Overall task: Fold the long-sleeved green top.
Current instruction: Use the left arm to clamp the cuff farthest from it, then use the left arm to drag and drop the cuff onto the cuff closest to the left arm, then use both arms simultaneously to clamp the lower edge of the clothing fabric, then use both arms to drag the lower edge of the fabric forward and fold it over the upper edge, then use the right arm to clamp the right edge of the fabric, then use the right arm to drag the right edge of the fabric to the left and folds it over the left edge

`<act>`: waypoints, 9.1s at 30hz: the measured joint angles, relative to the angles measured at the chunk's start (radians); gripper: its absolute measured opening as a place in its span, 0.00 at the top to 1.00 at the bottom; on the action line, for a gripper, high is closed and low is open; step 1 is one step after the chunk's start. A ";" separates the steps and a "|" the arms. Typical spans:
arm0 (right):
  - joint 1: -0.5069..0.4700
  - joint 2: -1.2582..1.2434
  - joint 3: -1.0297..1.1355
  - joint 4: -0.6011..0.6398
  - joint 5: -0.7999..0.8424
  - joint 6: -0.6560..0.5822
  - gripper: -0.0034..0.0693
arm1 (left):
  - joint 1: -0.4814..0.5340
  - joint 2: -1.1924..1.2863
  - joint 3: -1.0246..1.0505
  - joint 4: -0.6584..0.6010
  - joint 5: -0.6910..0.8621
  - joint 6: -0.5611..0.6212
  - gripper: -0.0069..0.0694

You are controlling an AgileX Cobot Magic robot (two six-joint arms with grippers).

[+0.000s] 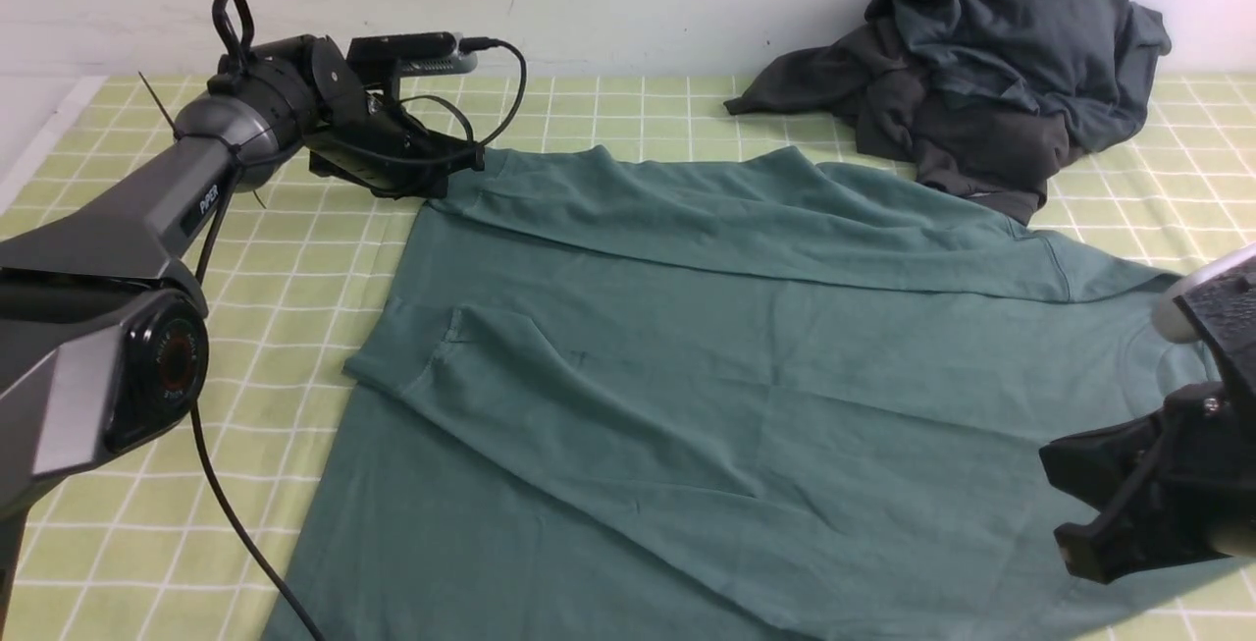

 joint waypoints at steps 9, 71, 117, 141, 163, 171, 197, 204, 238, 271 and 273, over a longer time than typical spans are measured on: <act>0.000 0.000 0.000 0.000 0.000 0.000 0.97 | -0.024 -0.065 -0.002 0.052 0.112 0.015 0.87; 0.000 0.000 0.000 0.036 0.133 -0.048 0.97 | -0.321 -1.064 1.557 0.268 0.194 0.462 0.41; 0.039 0.283 -0.031 -0.484 0.189 -0.656 0.59 | -0.377 -1.294 1.698 0.367 -0.028 0.029 0.91; 0.041 0.413 -0.042 -0.750 0.129 -0.393 0.96 | -0.377 -1.326 1.640 0.253 0.044 0.029 0.91; -0.082 0.514 -0.427 -0.920 -0.029 -0.051 0.96 | -0.156 -0.977 0.966 0.270 -0.132 -0.061 0.91; -0.175 0.811 -0.673 -0.921 -0.076 -0.047 0.96 | -0.151 -0.523 0.546 0.274 -0.117 -0.063 0.91; -0.063 0.975 -1.077 -0.548 0.230 0.151 0.80 | -0.084 -0.244 0.041 0.366 0.096 -0.186 0.36; -0.022 1.082 -1.078 -0.080 0.219 -0.289 0.96 | -0.090 -0.436 0.038 0.360 0.258 -0.123 0.51; -0.488 0.945 -1.143 -0.119 0.657 0.177 0.67 | -0.090 -1.711 1.719 0.274 -0.021 -0.106 0.83; -0.499 0.896 -1.013 -0.629 0.545 0.407 0.94 | -0.090 -1.774 1.746 0.183 -0.111 -0.065 0.91; -0.493 0.881 -1.048 -0.629 0.565 0.406 0.94 | -0.090 -1.774 1.746 0.183 -0.099 -0.065 0.91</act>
